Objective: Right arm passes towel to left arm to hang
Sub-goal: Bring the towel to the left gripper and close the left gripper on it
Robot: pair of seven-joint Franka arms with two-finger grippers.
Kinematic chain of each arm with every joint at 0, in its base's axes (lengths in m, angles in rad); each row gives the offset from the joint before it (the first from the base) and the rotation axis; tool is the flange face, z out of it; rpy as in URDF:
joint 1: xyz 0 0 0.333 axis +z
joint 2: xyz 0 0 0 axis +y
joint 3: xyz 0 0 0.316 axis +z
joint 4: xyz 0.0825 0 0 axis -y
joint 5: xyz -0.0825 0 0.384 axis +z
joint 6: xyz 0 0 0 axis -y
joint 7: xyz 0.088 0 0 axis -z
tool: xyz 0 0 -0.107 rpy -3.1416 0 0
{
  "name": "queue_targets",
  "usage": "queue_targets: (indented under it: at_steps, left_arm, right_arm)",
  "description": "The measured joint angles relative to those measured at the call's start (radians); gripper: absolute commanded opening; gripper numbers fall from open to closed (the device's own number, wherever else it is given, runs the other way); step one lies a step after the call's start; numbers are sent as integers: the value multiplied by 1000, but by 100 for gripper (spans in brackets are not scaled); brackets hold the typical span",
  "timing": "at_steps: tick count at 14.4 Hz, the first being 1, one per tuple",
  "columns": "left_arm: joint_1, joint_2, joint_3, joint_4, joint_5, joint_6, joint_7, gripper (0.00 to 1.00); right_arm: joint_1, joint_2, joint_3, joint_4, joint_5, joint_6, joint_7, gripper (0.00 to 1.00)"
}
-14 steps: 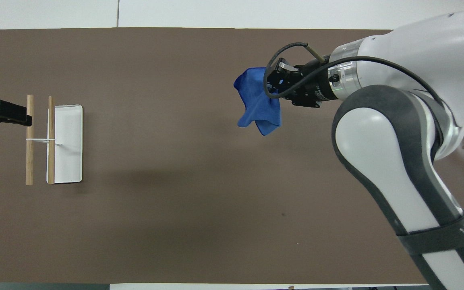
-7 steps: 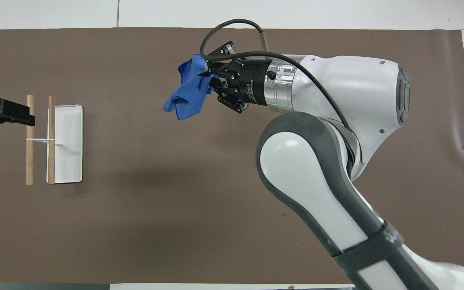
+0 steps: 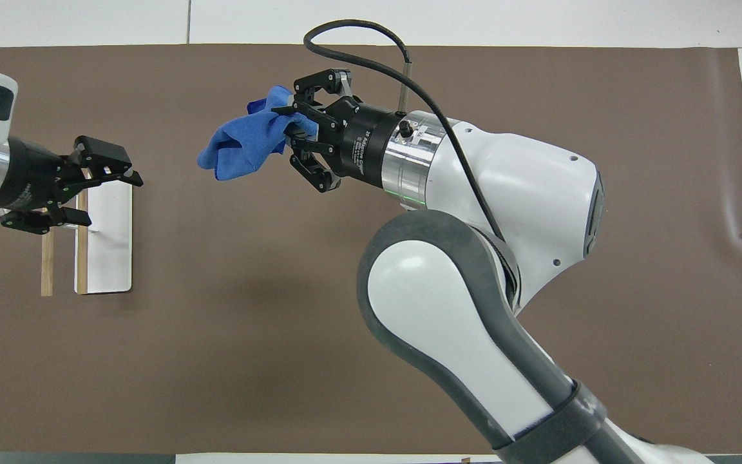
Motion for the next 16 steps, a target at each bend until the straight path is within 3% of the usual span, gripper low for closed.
queue_targets:
  at_steps: [4,8,16]
  left_arm:
    - [-106,-40,-4,-72,-16,81,-372,100]
    - [-112,-45,-2,-101,-84,146,-644,100]
    - [-98,-41,8,-151,-149,247,-826,100]
  right_arm:
    - [52,3,0,-1,6,20,16,0]
    - [95,21,1,-1,6,89,17,0]
    - [94,23,-5,-1,6,89,17,0]
